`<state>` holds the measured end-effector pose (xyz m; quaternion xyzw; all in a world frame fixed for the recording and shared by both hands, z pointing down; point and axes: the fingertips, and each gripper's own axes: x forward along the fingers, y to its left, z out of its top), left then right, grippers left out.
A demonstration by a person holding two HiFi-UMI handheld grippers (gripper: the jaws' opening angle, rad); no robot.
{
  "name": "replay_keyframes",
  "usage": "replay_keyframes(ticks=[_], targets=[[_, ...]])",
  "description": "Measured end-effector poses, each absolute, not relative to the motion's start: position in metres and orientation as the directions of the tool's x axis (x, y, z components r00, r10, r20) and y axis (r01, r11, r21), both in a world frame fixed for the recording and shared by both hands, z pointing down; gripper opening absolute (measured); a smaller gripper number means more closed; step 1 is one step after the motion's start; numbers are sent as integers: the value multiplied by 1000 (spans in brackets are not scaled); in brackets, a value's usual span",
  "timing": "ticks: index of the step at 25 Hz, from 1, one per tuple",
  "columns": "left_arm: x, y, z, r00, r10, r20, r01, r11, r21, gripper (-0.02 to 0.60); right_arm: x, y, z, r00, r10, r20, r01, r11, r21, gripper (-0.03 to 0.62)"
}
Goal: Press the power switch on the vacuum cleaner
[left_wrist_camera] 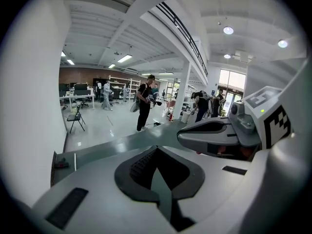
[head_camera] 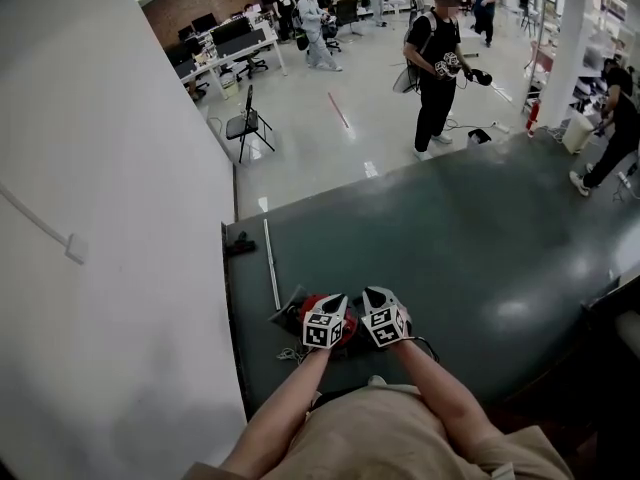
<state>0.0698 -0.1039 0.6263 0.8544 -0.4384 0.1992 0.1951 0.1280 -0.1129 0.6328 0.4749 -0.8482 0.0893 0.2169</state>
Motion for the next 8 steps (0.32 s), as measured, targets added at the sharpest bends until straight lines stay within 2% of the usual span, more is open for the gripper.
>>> replay_keyframes(ticks=[8], targets=[[68,-94,628,539,-672,508,-831,-524,189,5,134,-100,630,-458,-768,447,-843,535,55,8]])
